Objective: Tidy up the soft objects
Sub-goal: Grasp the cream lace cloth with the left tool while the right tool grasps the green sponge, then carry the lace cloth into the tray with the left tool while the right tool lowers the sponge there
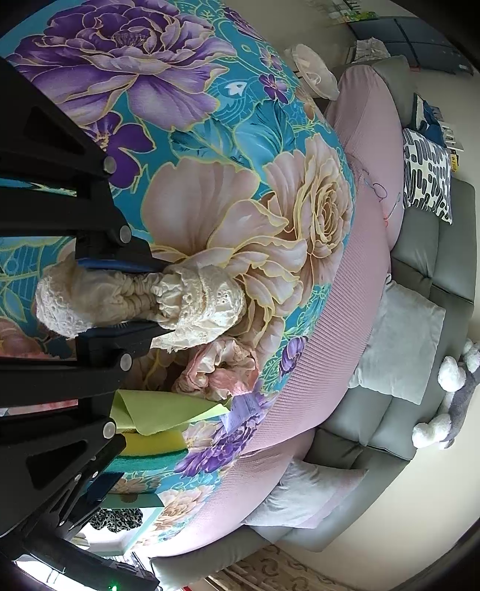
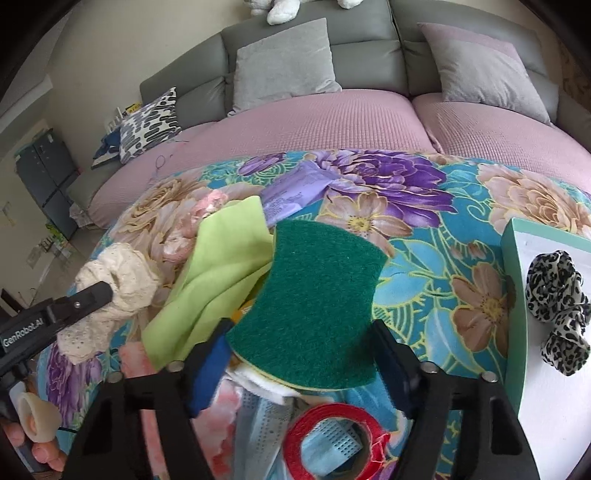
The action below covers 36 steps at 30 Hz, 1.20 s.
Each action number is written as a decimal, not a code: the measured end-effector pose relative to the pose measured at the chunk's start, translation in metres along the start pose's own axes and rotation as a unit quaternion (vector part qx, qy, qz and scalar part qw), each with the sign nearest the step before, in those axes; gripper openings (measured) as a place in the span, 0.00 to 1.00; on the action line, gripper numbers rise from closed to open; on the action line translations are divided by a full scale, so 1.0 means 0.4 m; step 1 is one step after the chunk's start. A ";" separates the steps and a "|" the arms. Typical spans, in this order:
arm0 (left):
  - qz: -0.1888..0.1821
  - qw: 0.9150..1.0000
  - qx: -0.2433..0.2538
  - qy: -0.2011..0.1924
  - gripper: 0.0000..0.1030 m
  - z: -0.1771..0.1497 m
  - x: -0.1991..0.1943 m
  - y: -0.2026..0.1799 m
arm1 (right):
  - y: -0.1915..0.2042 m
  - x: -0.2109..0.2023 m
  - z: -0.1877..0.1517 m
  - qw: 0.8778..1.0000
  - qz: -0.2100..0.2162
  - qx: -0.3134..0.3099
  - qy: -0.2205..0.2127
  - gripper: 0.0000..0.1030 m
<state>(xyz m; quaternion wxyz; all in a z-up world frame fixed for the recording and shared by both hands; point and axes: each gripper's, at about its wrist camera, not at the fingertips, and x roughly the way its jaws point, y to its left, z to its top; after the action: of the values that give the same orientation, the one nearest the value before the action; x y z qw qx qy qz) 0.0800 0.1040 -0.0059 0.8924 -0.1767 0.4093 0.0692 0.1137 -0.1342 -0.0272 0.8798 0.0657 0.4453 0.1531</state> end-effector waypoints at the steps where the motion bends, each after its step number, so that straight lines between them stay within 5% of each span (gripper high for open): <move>1: 0.000 1.000 0.000 -0.001 0.24 0.000 -0.001 0.000 | 0.001 -0.002 0.000 1.000 -0.001 -0.002 -0.001 0.73; 21: -0.039 0.993 0.059 -0.097 0.24 0.012 -0.170 -0.142 | -0.070 -0.231 0.010 0.995 -0.016 0.022 -0.095 0.73; 36: -0.122 0.975 0.171 -0.073 0.24 -0.085 -0.171 -0.415 | -0.315 -0.384 -0.036 0.981 -0.115 0.098 -0.125 0.73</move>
<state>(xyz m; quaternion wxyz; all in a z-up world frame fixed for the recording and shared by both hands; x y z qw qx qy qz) 0.0559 -0.0613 0.0681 0.9386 -0.0644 0.3244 -0.0986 0.0434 -0.3039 0.0496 0.9294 0.1186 0.3495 -0.0032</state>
